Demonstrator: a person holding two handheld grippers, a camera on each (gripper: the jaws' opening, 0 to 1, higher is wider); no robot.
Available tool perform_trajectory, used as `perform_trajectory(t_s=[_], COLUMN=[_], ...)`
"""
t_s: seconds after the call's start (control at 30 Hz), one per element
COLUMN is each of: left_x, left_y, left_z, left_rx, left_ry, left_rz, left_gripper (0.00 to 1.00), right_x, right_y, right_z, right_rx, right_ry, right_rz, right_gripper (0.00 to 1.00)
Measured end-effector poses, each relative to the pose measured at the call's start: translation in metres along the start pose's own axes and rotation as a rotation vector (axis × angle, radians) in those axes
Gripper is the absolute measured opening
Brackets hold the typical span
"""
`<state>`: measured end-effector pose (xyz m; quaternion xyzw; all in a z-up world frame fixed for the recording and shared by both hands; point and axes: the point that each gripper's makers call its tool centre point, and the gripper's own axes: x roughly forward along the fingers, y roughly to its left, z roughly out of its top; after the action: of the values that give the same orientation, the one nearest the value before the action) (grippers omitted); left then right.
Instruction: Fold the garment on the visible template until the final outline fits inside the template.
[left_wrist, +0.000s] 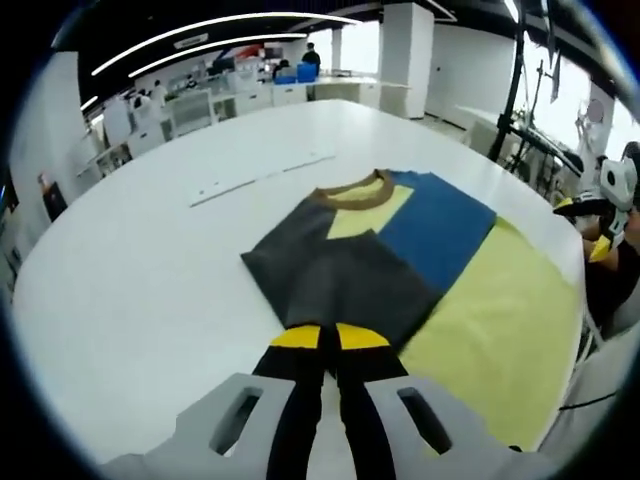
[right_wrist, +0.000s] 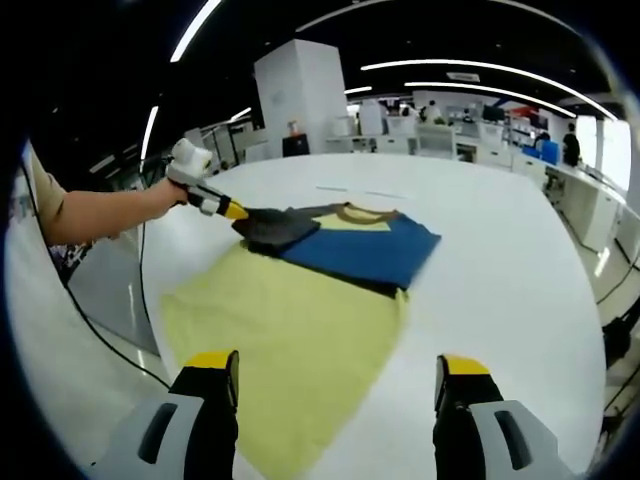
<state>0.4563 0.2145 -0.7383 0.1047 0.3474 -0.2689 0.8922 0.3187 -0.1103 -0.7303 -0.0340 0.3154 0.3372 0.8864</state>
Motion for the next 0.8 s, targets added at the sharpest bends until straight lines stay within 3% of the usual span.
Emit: perform_trajectory(t_s=[0.37, 0.8], left_x=[0.001, 0.008], left_y=[-0.013, -0.052], left_z=[0.034, 0.068], left_rx=[0.023, 0.059], left_ry=[-0.054, -0.088], left_rz=[-0.033, -0.107], left_gripper=[0.01, 0.00], right_x=[-0.001, -0.006], right_y=[0.000, -0.004], right_z=[-0.001, -0.001], right_rx=[0.001, 0.008], right_ry=[-0.001, -0.009], right_rz=[0.002, 0.000], right_gripper=[0.79, 0.79])
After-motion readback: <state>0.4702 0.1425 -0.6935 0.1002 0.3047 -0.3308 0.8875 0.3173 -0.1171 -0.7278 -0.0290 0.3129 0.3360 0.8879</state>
